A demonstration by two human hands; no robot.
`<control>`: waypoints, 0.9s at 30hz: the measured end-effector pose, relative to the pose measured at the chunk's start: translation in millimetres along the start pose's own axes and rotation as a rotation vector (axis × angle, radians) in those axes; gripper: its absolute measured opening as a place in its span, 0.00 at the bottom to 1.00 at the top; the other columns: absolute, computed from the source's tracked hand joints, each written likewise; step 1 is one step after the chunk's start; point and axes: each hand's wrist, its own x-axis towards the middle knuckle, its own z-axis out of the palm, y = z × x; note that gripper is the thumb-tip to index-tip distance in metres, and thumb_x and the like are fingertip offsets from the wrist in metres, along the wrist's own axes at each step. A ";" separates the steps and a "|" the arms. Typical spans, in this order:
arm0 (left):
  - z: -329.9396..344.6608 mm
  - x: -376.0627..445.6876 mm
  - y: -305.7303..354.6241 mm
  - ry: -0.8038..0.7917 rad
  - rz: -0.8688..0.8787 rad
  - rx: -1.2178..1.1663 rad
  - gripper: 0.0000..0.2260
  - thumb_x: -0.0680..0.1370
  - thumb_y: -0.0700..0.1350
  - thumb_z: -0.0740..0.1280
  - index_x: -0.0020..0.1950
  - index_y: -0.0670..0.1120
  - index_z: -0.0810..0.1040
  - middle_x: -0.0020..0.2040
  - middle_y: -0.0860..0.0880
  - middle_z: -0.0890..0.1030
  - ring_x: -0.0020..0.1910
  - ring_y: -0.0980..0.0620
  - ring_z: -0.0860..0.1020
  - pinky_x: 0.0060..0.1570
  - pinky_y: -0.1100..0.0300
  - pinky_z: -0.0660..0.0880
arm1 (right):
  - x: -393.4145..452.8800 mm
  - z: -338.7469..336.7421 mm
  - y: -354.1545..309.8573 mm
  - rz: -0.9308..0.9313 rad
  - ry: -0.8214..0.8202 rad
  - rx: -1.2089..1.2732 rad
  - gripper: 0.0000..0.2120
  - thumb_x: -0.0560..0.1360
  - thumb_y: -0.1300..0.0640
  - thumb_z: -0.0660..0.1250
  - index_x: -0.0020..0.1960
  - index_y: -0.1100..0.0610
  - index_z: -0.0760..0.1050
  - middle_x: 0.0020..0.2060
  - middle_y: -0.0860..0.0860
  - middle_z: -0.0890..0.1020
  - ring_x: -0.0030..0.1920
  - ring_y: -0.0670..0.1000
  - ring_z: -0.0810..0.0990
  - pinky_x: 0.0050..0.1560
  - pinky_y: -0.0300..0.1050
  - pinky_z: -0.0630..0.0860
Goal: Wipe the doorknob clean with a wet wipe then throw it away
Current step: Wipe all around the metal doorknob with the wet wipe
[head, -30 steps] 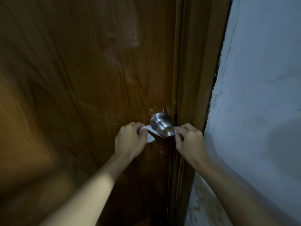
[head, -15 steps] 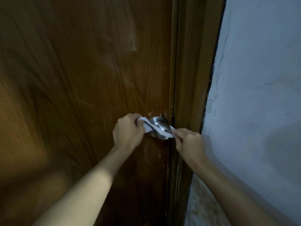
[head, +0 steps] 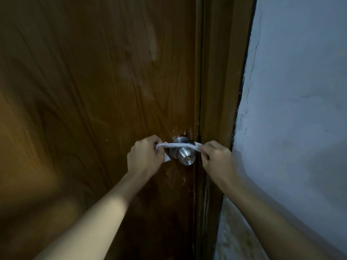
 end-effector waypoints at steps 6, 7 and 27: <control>5.8 -3.3 0.9 -0.055 0.060 -0.016 0.03 0.75 0.44 0.65 0.44 0.50 0.78 0.36 0.52 0.80 0.33 0.54 0.77 0.32 0.58 0.74 | -22.2 14.3 -0.8 0.029 -0.040 0.011 0.06 0.70 0.67 0.69 0.47 0.64 0.80 0.41 0.60 0.83 0.34 0.56 0.81 0.34 0.41 0.75; 7.0 -4.4 1.4 -0.057 0.074 -0.026 0.03 0.75 0.44 0.65 0.44 0.50 0.78 0.36 0.53 0.79 0.33 0.55 0.77 0.31 0.59 0.73 | -24.6 15.6 -1.2 0.034 -0.027 0.029 0.05 0.70 0.67 0.69 0.46 0.64 0.80 0.40 0.60 0.83 0.34 0.55 0.81 0.34 0.40 0.73; 24.6 -45.6 -20.0 -0.573 -0.005 -0.706 0.06 0.74 0.41 0.68 0.48 0.50 0.81 0.41 0.50 0.84 0.40 0.56 0.82 0.38 0.65 0.76 | -61.3 38.2 -16.1 -0.044 -0.041 0.483 0.17 0.71 0.62 0.69 0.59 0.63 0.75 0.44 0.53 0.81 0.41 0.39 0.78 0.38 0.27 0.74</control>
